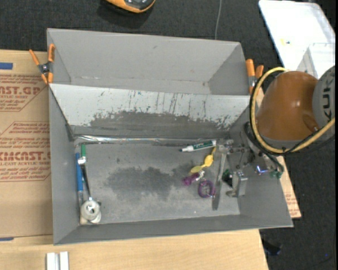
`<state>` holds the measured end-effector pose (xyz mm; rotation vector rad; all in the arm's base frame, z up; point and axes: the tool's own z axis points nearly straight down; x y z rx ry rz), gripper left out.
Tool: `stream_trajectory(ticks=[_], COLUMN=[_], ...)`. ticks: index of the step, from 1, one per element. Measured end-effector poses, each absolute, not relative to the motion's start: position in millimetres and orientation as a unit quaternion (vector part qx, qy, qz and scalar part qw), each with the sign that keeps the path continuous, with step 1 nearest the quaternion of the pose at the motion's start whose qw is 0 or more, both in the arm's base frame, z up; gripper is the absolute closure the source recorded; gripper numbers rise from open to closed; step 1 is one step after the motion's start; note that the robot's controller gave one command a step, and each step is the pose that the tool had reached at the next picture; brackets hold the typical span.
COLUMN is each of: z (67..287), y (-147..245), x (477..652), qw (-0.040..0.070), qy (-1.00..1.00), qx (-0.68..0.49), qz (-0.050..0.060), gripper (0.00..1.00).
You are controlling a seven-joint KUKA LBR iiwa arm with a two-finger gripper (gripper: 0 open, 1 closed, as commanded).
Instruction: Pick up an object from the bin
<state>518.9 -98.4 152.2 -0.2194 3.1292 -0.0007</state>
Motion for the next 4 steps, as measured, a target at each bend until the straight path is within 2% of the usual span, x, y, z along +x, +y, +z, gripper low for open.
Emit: stream_trajectory(ticks=[1,2,4], z=[83.9,70.0,70.0], y=[-82.8,-79.0,-79.0], x=[549.1,555.1,555.1], qw=[0.007,0.006,0.006], qy=[1.0,1.0,1.0], qx=[-0.007,-0.013,-0.013], qz=[0.0,-0.001,-0.001], gripper=[0.0,1.0,1.0])
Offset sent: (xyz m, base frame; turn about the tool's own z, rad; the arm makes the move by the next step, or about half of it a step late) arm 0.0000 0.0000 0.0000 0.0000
